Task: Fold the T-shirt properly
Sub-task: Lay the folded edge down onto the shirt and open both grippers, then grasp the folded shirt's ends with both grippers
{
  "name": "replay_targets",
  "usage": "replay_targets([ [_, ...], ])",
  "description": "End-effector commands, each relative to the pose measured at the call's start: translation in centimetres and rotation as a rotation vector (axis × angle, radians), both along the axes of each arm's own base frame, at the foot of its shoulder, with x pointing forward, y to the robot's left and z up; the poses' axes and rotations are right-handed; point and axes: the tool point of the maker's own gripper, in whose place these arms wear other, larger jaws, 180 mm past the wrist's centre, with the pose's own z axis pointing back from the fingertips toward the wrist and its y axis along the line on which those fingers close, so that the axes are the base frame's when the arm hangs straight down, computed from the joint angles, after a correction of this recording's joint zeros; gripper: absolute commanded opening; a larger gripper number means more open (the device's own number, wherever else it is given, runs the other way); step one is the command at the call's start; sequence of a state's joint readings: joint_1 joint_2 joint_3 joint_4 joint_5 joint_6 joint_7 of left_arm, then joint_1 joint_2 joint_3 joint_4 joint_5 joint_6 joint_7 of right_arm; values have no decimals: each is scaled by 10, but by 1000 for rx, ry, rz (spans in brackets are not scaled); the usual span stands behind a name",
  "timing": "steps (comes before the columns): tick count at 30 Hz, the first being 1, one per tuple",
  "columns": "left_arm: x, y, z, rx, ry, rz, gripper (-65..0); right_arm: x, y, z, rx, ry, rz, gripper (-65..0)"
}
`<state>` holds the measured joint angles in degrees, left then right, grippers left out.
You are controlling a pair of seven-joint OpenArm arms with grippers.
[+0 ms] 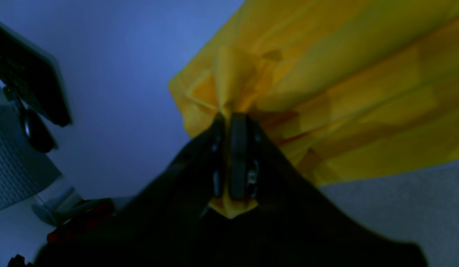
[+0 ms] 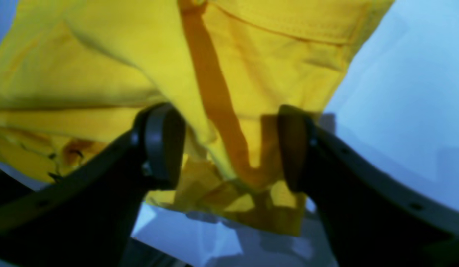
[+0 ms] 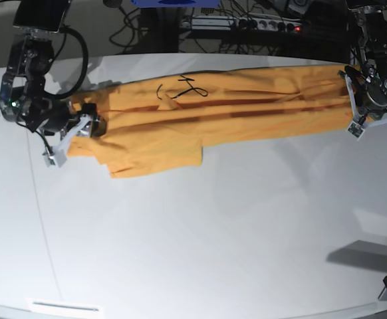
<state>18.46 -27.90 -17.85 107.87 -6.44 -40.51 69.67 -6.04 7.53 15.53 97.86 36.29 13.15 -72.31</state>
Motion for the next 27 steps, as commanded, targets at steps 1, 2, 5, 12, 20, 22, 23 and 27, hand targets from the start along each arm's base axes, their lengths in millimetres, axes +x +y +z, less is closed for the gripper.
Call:
replay_targets([
  [1, 3, 10, 12, 47, -15, 8, -650, 10, -12, 9, -18, -36, -37, -252],
  [2, 3, 10, 12, 47, -16, 7, -650, 14, -18, 12, -16, -43, -67, -254],
  [5, 3, 9, 11, 46, -14, 4, -650, 22, -36, 20, -15, -63, -144, -255],
  [12, 4, 6, 11, 36, -17, -1, -423, 23, -68, 27, -20, -73, -273, -254],
  [20, 6, 5, 14, 33, -33, 1, -395, 33, -67, 35, 13, -138, -290, -255],
  [22, 10, 2, 20, 37, -56, -8, -393, 37, -58, 42, 74, -171, -289, -255],
  [23, 12, 1, 23, 38, -64, -11, -393, 39, -55, 46, 105, -184, -288, -255],
  [27, 19, -2, 31, 43, -95, -22, -393, 49, -36, 66, 256, -241, -268, -255],
])
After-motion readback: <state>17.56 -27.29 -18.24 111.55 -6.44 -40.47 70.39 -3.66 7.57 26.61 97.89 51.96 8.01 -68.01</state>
